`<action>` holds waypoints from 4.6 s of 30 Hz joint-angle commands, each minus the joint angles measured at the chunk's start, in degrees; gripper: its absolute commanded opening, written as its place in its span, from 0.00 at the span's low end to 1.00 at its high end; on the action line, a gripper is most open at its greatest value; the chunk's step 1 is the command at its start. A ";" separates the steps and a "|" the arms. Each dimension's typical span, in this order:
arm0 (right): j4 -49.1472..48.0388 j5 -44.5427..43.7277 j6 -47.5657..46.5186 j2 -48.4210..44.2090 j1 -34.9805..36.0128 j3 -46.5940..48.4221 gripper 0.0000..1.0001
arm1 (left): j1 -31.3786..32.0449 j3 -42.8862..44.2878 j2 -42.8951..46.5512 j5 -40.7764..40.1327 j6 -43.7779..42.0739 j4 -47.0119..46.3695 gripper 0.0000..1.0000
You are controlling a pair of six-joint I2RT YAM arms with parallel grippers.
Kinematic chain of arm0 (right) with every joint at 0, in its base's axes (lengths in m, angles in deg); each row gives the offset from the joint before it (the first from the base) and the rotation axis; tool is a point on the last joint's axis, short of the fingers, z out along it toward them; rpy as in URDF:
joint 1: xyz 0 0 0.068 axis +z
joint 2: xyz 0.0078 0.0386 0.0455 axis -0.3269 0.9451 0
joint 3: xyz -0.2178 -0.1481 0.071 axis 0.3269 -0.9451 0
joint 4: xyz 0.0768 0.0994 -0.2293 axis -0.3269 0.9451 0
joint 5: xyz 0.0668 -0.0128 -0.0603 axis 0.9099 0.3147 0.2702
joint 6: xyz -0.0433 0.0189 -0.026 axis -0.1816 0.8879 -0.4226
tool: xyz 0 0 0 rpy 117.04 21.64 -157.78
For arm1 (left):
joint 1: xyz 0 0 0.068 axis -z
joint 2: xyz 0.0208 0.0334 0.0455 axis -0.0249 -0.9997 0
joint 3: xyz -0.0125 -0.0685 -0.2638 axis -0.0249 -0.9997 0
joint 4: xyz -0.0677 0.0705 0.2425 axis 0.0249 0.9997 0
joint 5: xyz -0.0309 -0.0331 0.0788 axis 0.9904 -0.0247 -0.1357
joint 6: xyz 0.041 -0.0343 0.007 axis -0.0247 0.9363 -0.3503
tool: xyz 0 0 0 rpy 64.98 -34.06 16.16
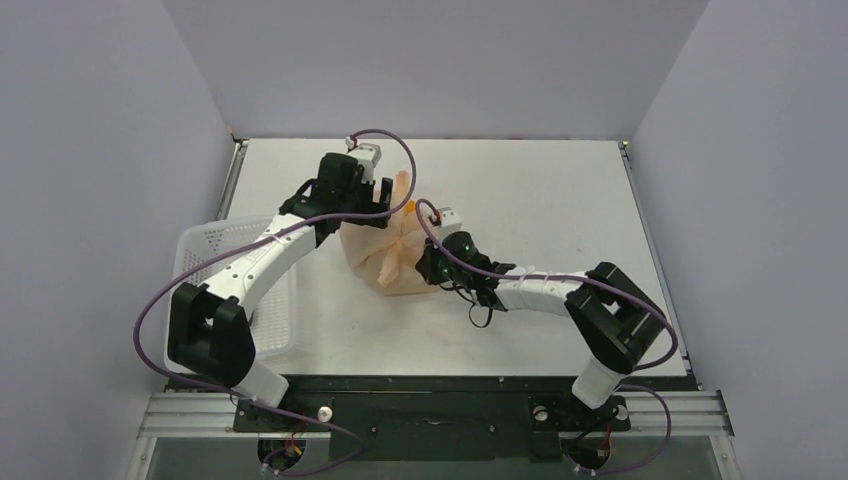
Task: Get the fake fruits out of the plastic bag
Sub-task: Untie the plastic bag at the center of the board.
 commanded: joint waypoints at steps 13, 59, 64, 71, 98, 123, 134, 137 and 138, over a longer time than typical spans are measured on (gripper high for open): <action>-7.69 -12.51 0.70 -9.59 7.35 -11.50 0.00 | 8.05 -7.62 9.02 -0.46 -6.15 -3.18 0.78; -5.82 -14.62 12.04 -22.55 9.79 -12.08 0.59 | 9.12 -2.02 1.53 12.37 -2.70 0.75 0.00; -1.77 -19.21 13.82 -24.76 9.28 -12.03 0.60 | 9.04 -1.28 1.80 12.36 -3.00 1.12 0.00; 0.56 -21.61 15.20 -26.74 8.20 -10.62 0.65 | 9.04 -2.05 3.81 12.92 -3.43 0.37 0.00; 7.57 -19.17 8.06 -25.83 9.00 -3.35 0.63 | 9.04 -5.06 7.67 14.73 -3.09 -4.47 0.00; 7.65 -21.31 9.90 -21.31 10.25 -5.61 0.01 | 8.80 -4.81 7.59 10.28 -1.94 -3.95 0.00; 8.03 -23.33 11.51 -24.16 10.26 -10.46 0.00 | 7.38 -6.49 10.70 4.57 -1.29 -5.40 0.00; 8.04 -23.41 12.18 -24.86 10.24 -11.83 0.00 | 6.91 -6.95 11.42 4.24 -1.16 -5.76 0.00; 8.08 -23.47 12.30 -25.04 10.25 -12.52 0.00 | 6.87 -7.00 11.47 4.19 -1.15 -5.79 0.00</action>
